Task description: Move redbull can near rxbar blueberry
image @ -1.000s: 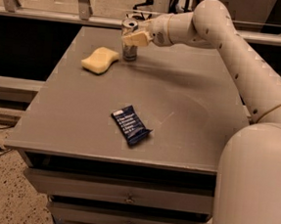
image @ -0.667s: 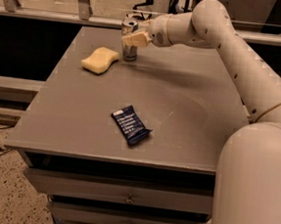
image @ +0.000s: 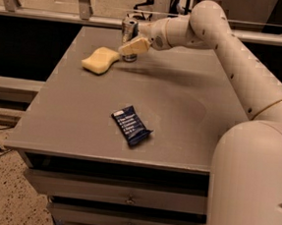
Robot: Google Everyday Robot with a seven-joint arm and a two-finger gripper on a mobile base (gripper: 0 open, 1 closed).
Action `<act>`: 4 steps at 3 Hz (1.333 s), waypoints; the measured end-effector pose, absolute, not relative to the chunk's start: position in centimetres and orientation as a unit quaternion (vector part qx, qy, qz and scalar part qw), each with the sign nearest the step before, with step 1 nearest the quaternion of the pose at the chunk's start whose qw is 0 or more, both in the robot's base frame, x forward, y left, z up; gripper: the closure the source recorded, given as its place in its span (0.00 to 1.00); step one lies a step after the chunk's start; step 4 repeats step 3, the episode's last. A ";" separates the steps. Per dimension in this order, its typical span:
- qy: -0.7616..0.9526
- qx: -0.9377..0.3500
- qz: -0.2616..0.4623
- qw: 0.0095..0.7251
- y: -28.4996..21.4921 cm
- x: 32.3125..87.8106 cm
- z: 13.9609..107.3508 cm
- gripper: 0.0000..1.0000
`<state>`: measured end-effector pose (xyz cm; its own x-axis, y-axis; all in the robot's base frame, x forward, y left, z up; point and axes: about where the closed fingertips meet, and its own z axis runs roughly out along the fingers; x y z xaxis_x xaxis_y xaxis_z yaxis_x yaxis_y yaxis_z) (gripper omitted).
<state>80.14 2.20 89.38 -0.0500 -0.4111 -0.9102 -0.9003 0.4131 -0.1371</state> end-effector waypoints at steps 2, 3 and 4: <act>0.689 -0.438 0.265 0.514 -4.2 78.6 90.6 0.00; 0.699 -0.358 0.235 0.572 -13.7 75.6 94.4 0.00; 0.699 -0.358 0.235 0.572 -13.7 75.6 94.4 0.00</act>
Offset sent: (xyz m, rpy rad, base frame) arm -0.0348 -0.1734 0.0335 0.1757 0.0164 -0.1971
